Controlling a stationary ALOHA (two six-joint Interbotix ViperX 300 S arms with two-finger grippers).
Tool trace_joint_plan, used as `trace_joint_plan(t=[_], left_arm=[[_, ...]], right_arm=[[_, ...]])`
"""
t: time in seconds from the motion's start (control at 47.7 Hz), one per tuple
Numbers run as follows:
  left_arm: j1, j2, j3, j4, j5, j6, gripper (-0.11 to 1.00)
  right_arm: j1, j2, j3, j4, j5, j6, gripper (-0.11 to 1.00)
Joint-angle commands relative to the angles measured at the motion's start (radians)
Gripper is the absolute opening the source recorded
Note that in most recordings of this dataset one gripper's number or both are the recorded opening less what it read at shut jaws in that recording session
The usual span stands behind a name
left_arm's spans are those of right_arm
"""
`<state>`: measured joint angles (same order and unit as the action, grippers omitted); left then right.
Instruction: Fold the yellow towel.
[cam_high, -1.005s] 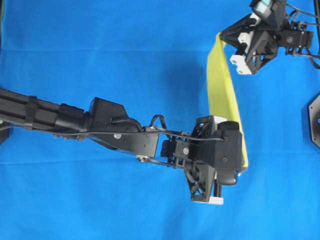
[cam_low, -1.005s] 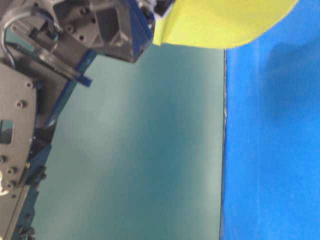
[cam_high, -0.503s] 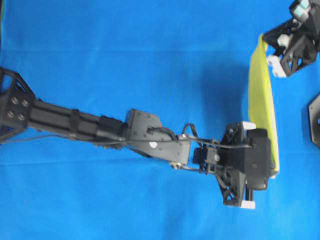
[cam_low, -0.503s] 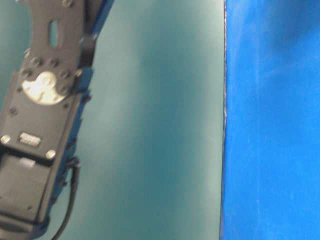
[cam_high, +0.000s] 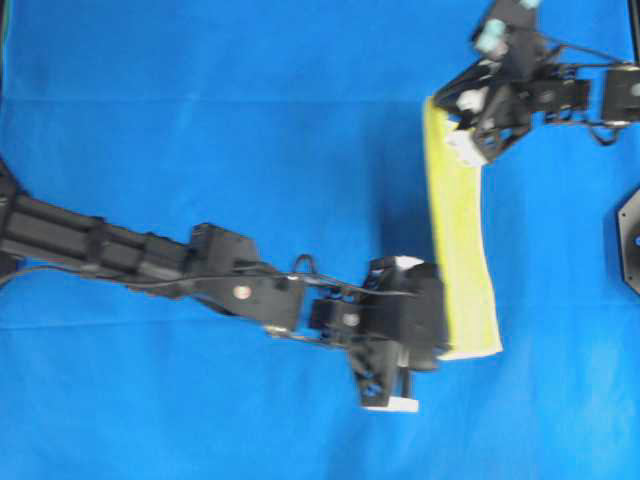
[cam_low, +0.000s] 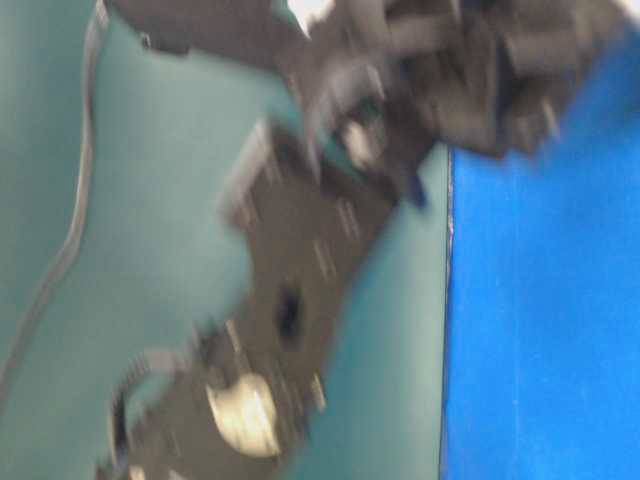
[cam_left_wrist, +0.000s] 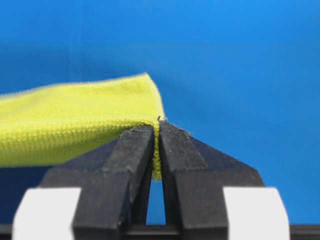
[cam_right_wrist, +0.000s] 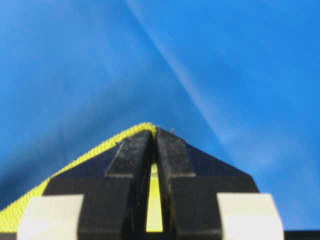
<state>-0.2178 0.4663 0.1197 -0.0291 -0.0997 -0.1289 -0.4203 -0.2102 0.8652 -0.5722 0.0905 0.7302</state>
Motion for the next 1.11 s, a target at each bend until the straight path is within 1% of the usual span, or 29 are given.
trace_joint_plan(t=[0.0, 0.084, 0.189, 0.272, 0.796, 0.838, 0.901, 0.943, 1.005, 1.047, 1.089], left_arm=[[-0.038, -0.089, 0.092, -0.003, -0.055, -0.026, 0.02], [-0.044, -0.117, 0.164, -0.003, -0.080, -0.052, 0.02], [-0.048, -0.143, 0.233, -0.003, -0.098, -0.067, 0.02], [-0.048, -0.152, 0.259, -0.003, -0.110, -0.067, 0.02], [-0.035, -0.153, 0.262, -0.003, -0.112, -0.058, 0.02], [-0.035, -0.153, 0.264, -0.003, -0.112, -0.058, 0.02], [-0.035, -0.156, 0.265, -0.003, -0.112, -0.057, 0.03], [-0.035, -0.158, 0.267, -0.003, -0.110, -0.057, 0.09], [-0.034, -0.164, 0.270, -0.003, -0.110, -0.055, 0.27], [-0.034, -0.172, 0.276, -0.003, -0.109, -0.054, 0.40], [-0.035, -0.179, 0.281, -0.003, -0.106, -0.052, 0.55]], right_arm=[[0.009, 0.069, -0.080, -0.003, -0.028, -0.002, 0.03], [0.031, 0.121, -0.130, -0.006, -0.028, -0.006, 0.03], [0.043, 0.155, -0.167, -0.006, -0.028, -0.008, 0.03], [0.046, 0.172, -0.181, -0.006, -0.029, -0.008, 0.03], [0.058, 0.179, -0.172, -0.006, -0.031, -0.011, 0.05], [0.057, 0.179, -0.172, -0.008, -0.031, -0.011, 0.14], [0.057, 0.178, -0.172, -0.008, -0.029, -0.011, 0.34], [0.060, 0.178, -0.172, -0.009, -0.026, -0.012, 0.47], [0.058, 0.176, -0.170, -0.012, -0.026, -0.014, 0.62], [0.060, 0.175, -0.169, -0.012, -0.026, -0.014, 0.66], [0.060, 0.170, -0.166, -0.012, -0.026, -0.014, 0.63]])
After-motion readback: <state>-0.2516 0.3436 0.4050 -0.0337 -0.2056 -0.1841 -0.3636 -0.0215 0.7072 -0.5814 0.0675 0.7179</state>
